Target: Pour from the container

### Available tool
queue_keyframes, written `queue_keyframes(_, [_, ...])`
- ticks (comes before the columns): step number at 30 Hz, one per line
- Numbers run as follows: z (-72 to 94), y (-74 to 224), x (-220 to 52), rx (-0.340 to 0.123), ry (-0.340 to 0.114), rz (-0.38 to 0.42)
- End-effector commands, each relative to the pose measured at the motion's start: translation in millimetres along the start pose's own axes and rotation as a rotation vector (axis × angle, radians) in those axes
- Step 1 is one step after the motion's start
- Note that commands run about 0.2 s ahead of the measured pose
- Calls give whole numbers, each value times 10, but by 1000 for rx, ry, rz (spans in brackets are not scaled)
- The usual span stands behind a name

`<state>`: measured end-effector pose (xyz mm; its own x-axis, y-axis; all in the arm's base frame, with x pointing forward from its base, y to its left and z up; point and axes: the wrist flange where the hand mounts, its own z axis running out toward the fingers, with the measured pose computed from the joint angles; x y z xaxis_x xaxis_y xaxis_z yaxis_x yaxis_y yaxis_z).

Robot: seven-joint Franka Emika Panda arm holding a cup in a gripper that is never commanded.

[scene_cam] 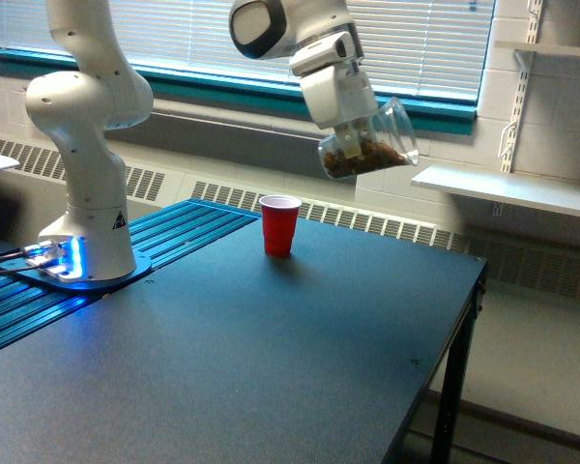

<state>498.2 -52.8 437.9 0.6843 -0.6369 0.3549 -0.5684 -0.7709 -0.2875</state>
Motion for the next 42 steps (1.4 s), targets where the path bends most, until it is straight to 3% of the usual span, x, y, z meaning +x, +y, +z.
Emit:
queue_keyframes(1, [-117, -16, -134, 31, 20, -158])
queue_keyframes(28, [-261, -113, -851, 94, 5, -449])
queue_keyframes(42, [-270, -218, -795, 135, -8, -621])
